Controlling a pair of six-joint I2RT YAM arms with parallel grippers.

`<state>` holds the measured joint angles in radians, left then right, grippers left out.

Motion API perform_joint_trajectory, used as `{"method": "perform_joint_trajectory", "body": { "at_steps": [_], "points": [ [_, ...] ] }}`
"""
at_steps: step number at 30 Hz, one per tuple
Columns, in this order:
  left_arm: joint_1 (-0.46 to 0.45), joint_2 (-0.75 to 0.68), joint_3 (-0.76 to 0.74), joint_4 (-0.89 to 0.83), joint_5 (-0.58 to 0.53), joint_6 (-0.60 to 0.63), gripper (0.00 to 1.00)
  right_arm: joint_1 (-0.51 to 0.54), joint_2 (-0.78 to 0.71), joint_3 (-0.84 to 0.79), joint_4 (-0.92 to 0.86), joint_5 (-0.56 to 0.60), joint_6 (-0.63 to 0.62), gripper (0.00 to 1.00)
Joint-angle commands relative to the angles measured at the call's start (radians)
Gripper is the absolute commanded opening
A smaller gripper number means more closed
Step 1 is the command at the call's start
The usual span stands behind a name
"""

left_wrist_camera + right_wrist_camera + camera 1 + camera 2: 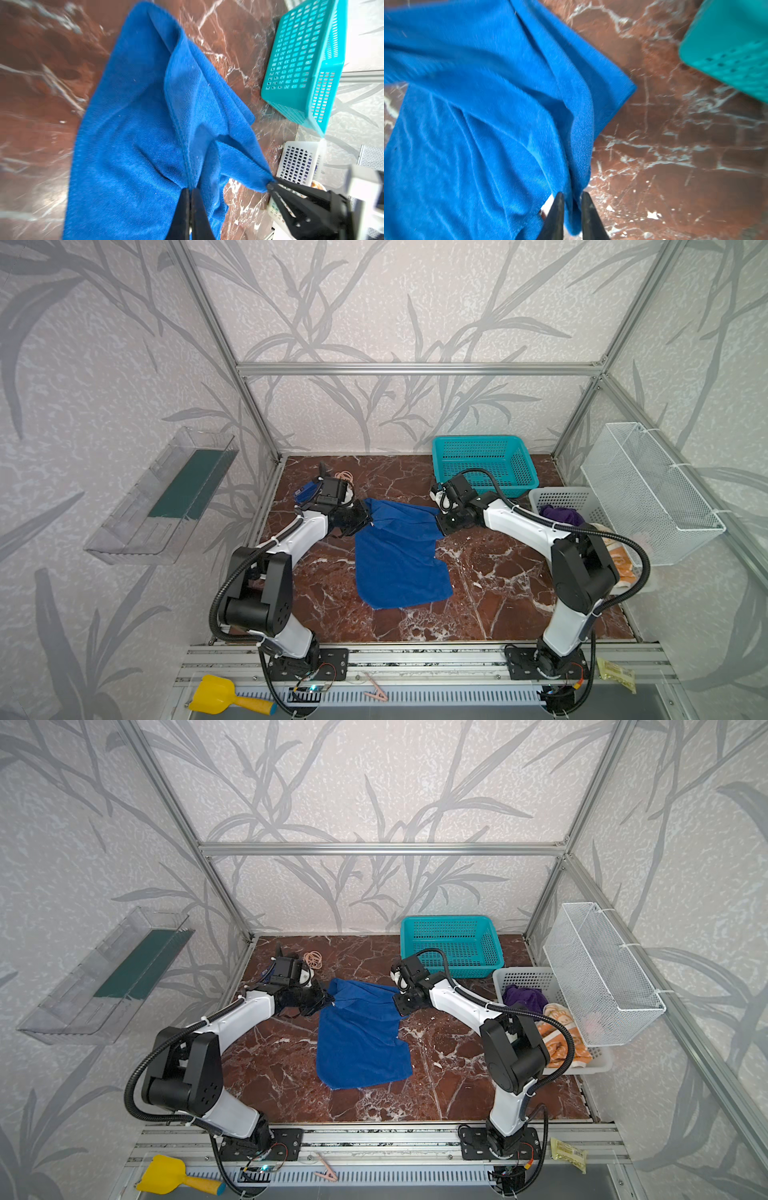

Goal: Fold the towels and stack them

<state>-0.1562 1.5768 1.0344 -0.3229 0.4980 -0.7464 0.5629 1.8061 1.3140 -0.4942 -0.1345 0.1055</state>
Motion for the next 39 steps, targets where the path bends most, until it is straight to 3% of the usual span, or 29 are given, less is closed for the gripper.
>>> {"method": "perform_joint_trajectory", "body": {
  "at_steps": [1, 6, 12, 17, 19, 24, 32, 39],
  "points": [
    [0.011, -0.026, 0.040, -0.098, -0.014, 0.065, 0.00, -0.001, -0.028, -0.035, 0.041, -0.132, 0.022, 0.23],
    [0.012, -0.025, 0.022, -0.120, -0.021, 0.086, 0.00, 0.000, -0.026, -0.071, 0.075, -0.197, 0.060, 0.26],
    [0.016, -0.026, -0.003, -0.119, -0.023, 0.097, 0.00, -0.001, -0.008, -0.054, 0.053, -0.198, 0.062, 0.08],
    [0.018, -0.030, -0.005, -0.122, -0.026, 0.103, 0.00, -0.001, 0.023, -0.019, 0.023, -0.174, 0.064, 0.07],
    [0.020, -0.030, 0.000, -0.127, -0.025, 0.109, 0.00, -0.001, 0.026, -0.004, 0.008, -0.144, 0.065, 0.07],
    [0.020, -0.023, 0.001, -0.131, -0.023, 0.115, 0.00, -0.019, 0.042, 0.014, -0.040, -0.058, 0.086, 0.22],
    [0.021, -0.006, 0.001, -0.128, -0.016, 0.121, 0.00, -0.065, 0.086, -0.005, -0.015, -0.168, 0.131, 0.26],
    [0.022, 0.003, -0.001, -0.130, -0.016, 0.124, 0.00, -0.069, 0.125, 0.014, -0.007, -0.166, 0.139, 0.28]
  ]
}}
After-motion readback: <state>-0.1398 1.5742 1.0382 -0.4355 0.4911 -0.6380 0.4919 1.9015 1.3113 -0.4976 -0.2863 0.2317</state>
